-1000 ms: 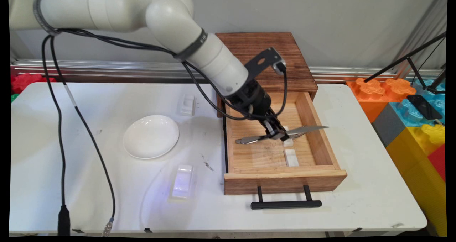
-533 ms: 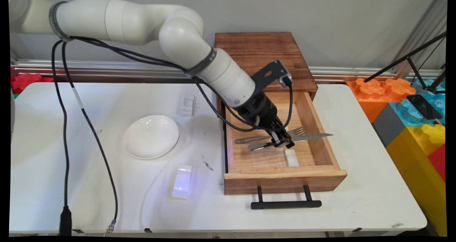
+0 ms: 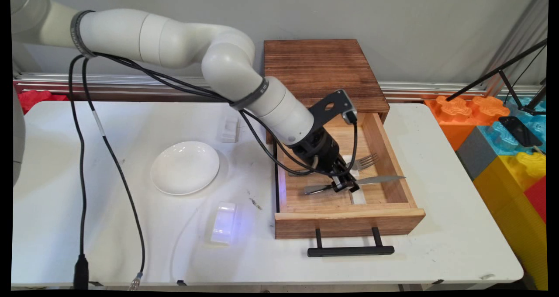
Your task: Place the picked object into the drawer
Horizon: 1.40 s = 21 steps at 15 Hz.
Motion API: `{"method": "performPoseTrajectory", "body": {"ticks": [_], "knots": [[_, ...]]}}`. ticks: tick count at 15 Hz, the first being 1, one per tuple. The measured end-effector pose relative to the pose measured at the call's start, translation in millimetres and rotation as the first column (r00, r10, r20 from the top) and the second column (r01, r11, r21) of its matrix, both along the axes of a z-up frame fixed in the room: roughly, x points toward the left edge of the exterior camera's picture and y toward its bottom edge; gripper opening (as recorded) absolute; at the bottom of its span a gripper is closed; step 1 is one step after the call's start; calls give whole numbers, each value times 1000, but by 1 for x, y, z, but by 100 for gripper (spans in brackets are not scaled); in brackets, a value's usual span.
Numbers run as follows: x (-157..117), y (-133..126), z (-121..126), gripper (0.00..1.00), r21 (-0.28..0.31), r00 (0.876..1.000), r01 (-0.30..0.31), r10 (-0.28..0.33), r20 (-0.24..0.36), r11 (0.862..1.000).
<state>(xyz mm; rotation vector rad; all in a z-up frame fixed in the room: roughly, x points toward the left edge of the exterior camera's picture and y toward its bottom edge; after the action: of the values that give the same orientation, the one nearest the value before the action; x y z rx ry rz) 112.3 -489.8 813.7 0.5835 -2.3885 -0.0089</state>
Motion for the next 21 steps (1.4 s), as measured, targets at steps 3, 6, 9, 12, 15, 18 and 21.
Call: {"method": "performPoseTrajectory", "body": {"ticks": [3, 6, 9, 12, 15, 18, 21], "knots": [[2, 1, -8, 0, 1, 1000, 2, -2, 12, 1000], [4, 1, -14, 0, 2, 1000, 3, -3, 21, 1000], [6, 1, -19, 0, 4, 1000, 4, -4, 29, 1000], [8, 0, -23, 0, 5, 999, 5, -6, 35, 1000], [10, -1, -26, 0, 6, 999, 6, -6, 41, 1000], [12, -1, -28, 0, 9, 999, 6, -7, 44, 1000], [12, -2, -30, 0, 14, 999, 5, -6, 45, 1000]]}}
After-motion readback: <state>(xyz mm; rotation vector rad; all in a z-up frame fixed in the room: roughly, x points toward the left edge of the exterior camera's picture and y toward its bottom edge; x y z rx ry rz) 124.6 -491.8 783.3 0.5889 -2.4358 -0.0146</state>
